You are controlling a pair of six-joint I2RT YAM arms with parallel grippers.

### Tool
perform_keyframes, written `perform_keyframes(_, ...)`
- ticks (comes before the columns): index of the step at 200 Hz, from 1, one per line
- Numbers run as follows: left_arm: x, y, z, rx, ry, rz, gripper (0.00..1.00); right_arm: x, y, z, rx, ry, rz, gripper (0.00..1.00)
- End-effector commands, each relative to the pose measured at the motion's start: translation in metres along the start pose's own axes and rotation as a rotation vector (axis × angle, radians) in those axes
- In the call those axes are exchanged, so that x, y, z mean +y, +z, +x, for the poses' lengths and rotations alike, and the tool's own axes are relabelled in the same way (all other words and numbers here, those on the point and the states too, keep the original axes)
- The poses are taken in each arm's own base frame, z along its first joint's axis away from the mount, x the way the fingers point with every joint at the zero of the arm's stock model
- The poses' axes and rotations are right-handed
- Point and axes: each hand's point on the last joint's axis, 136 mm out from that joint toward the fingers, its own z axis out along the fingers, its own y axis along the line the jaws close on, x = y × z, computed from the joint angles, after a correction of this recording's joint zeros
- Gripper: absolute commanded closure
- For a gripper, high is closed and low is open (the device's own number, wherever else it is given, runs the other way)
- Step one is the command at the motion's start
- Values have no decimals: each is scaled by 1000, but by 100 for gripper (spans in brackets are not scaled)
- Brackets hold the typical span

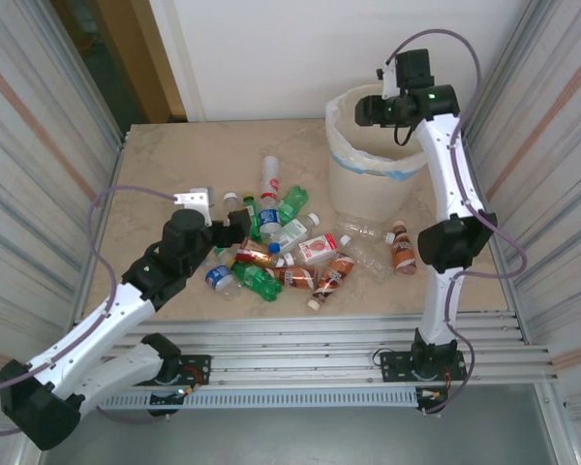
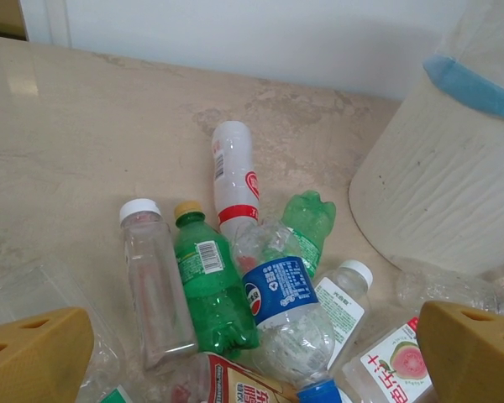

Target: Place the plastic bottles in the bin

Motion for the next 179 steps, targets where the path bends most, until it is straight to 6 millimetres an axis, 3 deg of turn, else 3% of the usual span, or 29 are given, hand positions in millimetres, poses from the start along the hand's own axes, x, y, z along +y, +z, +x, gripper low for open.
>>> perform_keyframes(1,7,-3,-13,-21,-29,-41,1,-4,-74,-31,-156,-13,64,33)
perform_keyframes(38,25,4,-2,53,-88,-87,1,-23,-127,-25,-239,36,171,29)
perform_keyframes(69,42,11,12,117,-152,-118,1,-44,-165,9,-273,124,237,26)
perform_keyframes(103,53,16,18,136,-196,-136,1,-67,-183,90,-208,221,320,23)
perform_keyframes(135,59,16,21,145,-210,-142,1,-87,-188,185,-64,343,401,22)
perform_keyframes(145,59,16,20,143,-209,-141,1,-88,-180,212,-3,380,402,22)
perform_keyframes(151,60,16,20,143,-209,-142,1,-86,-185,223,-4,402,391,22)
perform_keyframes(179,63,15,21,144,-211,-150,1,-78,-154,279,139,503,323,21)
